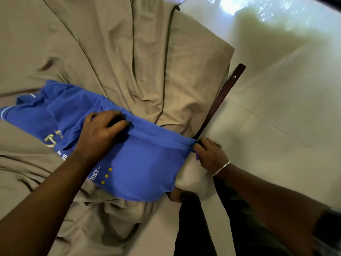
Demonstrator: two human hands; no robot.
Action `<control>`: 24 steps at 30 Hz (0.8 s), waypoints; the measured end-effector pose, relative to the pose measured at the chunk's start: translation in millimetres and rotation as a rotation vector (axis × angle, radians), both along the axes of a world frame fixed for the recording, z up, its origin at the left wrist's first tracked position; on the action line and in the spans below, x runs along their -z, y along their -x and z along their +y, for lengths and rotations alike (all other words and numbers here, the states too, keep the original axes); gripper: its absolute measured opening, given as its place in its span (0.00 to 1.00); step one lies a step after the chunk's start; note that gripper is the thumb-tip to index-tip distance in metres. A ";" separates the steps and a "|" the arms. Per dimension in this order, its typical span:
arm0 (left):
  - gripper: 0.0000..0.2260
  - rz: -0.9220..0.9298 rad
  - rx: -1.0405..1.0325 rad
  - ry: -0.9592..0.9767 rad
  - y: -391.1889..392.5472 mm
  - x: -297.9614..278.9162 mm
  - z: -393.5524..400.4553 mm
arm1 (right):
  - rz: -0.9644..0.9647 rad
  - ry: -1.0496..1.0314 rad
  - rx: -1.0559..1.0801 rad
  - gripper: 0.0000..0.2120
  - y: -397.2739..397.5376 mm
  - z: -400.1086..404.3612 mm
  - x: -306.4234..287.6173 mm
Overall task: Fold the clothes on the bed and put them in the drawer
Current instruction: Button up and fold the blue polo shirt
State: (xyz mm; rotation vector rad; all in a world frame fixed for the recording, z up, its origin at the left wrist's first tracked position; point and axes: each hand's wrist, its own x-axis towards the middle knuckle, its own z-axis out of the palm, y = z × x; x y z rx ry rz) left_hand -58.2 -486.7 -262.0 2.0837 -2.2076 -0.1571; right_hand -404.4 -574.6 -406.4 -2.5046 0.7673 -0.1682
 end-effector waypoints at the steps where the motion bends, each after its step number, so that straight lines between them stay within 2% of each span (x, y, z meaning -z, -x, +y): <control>1: 0.11 -0.009 -0.035 -0.013 4.2 -1.7 -0.1 | 0.026 -0.065 0.036 0.11 0.3 1.6 -0.2; 3: 0.14 -0.002 -0.183 -0.022 14.6 -5.7 -6.3 | 0.063 -0.160 0.132 0.12 -0.7 3.2 0.5; 5: 0.08 0.069 -0.323 0.003 25.5 -4.2 -10.8 | 0.126 -0.216 0.195 0.14 -3.4 4.3 -0.5; 6: 0.08 0.065 -0.358 0.028 28.8 -2.2 -10.8 | 0.180 -0.228 0.176 0.16 -3.9 6.9 -1.1; 8: 0.13 -0.051 -0.334 0.048 34.7 4.3 -2.9 | 0.273 -0.199 0.049 0.26 -3.2 13.9 -3.8; 10: 0.14 -0.084 -0.422 0.150 44.3 11.9 12.2 | 0.281 -0.236 -0.040 0.33 2.4 15.6 -7.0; 12: 0.14 -0.014 -0.582 0.308 75.0 12.5 32.0 | 0.280 -0.293 -0.032 0.31 9.0 12.4 -15.1; 14: 0.11 0.162 -0.765 0.379 120.1 11.6 66.7 | 0.224 -0.251 0.033 0.25 13.1 7.3 -26.2; 16: 0.05 0.467 -1.000 0.364 171.4 14.5 103.1 | 0.105 -0.281 0.111 0.23 9.4 -2.1 -39.9; 18: 0.03 0.811 -1.340 0.345 219.4 16.4 130.4 | 0.070 -0.328 0.165 0.20 -2.9 -13.1 -50.7; 20: 0.07 1.050 -1.671 0.269 254.0 25.2 146.9 | 0.081 -0.433 0.182 0.20 -15.7 -24.5 -56.1; 21: 0.11 1.121 -1.764 0.194 264.6 29.9 149.9 | 0.094 -0.468 0.166 0.22 -20.8 -28.1 -57.2; 22: 0.14 1.167 -1.816 0.118 270.6 32.5 149.1 | 0.118 -0.477 0.130 0.23 -24.5 -29.8 -55.6; 24: 0.18 1.255 -1.827 0.084 272.6 33.5 143.8 | 0.154 -0.464 0.064 0.24 -29.0 -29.0 -53.0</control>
